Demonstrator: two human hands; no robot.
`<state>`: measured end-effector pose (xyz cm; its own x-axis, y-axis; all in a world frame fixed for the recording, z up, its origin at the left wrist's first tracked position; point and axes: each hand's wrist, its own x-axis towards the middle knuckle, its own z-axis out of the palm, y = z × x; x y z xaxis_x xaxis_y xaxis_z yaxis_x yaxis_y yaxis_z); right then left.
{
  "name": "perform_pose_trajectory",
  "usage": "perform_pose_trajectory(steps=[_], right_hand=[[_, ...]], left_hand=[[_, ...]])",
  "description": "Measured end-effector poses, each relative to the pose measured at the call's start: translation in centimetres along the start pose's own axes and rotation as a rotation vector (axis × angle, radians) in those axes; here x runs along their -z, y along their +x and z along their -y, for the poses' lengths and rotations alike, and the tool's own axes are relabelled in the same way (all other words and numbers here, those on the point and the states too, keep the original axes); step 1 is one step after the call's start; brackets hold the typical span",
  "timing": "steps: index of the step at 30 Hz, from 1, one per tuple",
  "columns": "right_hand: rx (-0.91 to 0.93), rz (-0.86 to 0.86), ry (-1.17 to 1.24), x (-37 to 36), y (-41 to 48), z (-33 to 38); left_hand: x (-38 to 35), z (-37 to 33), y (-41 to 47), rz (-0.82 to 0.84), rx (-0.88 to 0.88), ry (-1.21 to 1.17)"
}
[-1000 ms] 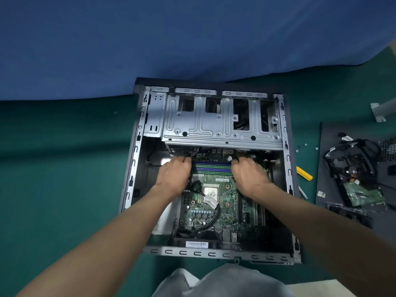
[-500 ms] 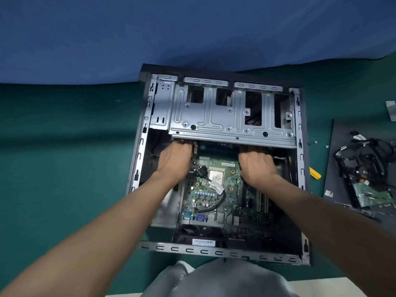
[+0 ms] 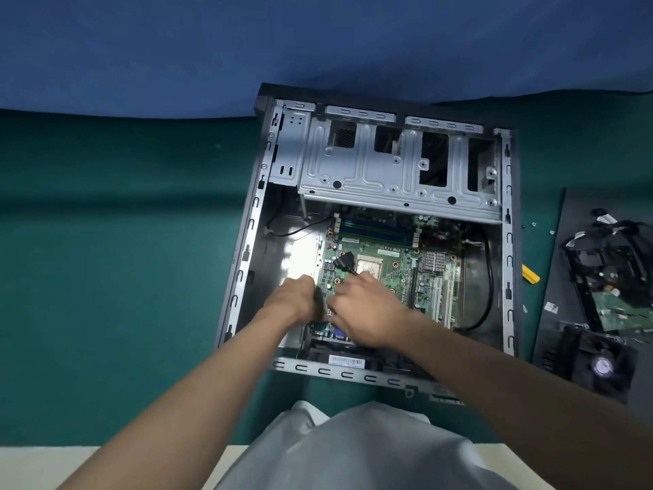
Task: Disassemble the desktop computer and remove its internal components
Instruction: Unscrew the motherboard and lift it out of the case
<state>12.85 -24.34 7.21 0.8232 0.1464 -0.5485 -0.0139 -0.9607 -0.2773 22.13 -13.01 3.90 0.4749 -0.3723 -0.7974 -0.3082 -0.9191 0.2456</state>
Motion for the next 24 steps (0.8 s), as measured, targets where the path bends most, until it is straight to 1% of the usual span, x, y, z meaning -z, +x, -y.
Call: perform_pose_trajectory(steps=[2, 5, 8, 11, 15, 19, 24], right_hand=[[-0.011, 0.090, -0.022, -0.2, 0.4, 0.4], [-0.078, 0.149, 0.095, -0.7, 0.5, 0.7], [-0.147, 0.146, 0.189, -1.0, 0.5, 0.9], [-0.183, 0.132, 0.186, -1.0, 0.5, 1.2], [-0.232, 0.135, 0.230, -0.6, 0.8, 1.6], [-0.226, 0.190, 0.307, -0.2, 0.5, 1.5], [-0.222, 0.130, 0.176, 0.5, 0.3, 1.5]], left_hand=[[0.1, -0.1, -0.2, -0.025, 0.001, 0.056], [0.0, -0.1, -0.2, -0.014, -0.017, 0.105], [0.1, -0.2, -0.5, 0.005, -0.033, 0.106], [0.1, -0.2, -0.6, 0.044, -0.051, 0.094], [0.0, -0.3, -0.4, 0.021, -0.038, 0.205], [-0.3, -0.5, -0.1, 0.032, -0.008, 0.244], [-0.4, -1.0, -0.3, 0.006, 0.013, 0.304]])
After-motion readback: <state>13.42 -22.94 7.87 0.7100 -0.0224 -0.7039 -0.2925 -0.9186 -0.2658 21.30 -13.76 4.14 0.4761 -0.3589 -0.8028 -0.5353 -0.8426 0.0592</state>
